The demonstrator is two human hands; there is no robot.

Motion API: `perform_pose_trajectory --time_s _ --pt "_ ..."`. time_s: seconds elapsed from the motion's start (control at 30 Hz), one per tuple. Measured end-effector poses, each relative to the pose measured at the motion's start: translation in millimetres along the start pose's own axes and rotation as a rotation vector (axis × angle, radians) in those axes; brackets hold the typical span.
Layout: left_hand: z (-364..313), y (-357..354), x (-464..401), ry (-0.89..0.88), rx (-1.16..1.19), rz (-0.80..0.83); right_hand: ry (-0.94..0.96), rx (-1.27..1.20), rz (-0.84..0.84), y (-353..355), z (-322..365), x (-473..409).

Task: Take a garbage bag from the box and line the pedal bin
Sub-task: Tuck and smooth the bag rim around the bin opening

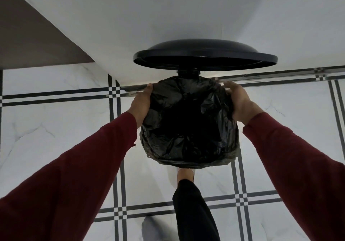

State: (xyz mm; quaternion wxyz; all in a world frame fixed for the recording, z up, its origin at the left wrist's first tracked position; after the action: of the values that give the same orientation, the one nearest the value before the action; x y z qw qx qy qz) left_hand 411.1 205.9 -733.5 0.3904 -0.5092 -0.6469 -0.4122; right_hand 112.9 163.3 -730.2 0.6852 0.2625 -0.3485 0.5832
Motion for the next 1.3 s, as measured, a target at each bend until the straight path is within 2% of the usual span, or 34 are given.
perform_pose_trajectory --time_s 0.07,0.13,0.17,0.23,0.37,0.47,0.53,0.63,0.77,0.87,1.0,1.07,1.13,1.2,1.3 --pt "11 7 5 -0.014 0.06 -0.049 0.112 0.272 -0.113 17 10 10" --pt "25 22 16 -0.1 -0.06 -0.327 0.299 0.602 -0.315 33 15 30" --pt "34 27 29 -0.125 -0.07 -0.446 0.371 0.646 -0.402 37 12 47" --pt "55 27 50 -0.107 0.046 -0.527 0.417 0.596 -0.465 41 -10 78" --pt "100 13 74 0.15 0.157 -0.458 0.291 0.389 -0.409 40 -65 114" --pt "124 -9 86 0.343 0.358 -0.21 0.148 -0.012 -0.27 37 -91 114" --pt "132 -18 91 0.364 0.493 -0.105 0.052 -0.18 -0.241 39 -101 110" --pt "137 -19 89 0.328 0.617 -0.088 -0.042 -0.333 -0.249 43 -110 101" --pt "147 -20 83 0.311 0.787 0.019 -0.154 -0.403 -0.262 50 -119 97" --pt "155 -22 83 0.289 0.64 0.161 -0.149 -0.392 -0.172 51 -128 94" --pt "168 -21 83 0.253 0.422 0.22 -0.148 -0.214 -0.167 63 -136 91" --pt "171 -18 82 0.178 0.368 0.145 -0.132 0.02 -0.132 71 -136 92" --pt "170 -10 80 0.097 0.268 -0.011 -0.114 0.116 -0.127 74 -136 91" --pt "168 -5 79 0.027 0.097 -0.163 -0.176 0.023 -0.166 72 -138 89" --pt "166 -2 76 0.01 0.021 -0.24 -0.249 -0.277 -0.196 59 -137 94"
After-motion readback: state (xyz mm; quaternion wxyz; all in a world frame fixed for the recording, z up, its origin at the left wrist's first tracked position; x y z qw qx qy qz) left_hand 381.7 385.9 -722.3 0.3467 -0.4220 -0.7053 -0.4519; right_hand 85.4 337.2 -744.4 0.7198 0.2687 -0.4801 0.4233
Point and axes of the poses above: each hand's wrist, its own x-axis away from the middle knuckle, its own y-axis out of the back of the hand, z = x × y, the point moved 5 cm from there along -x, towards the middle knuckle, and after that the axes turned 10 degrees about y, right-handed, at the moved point
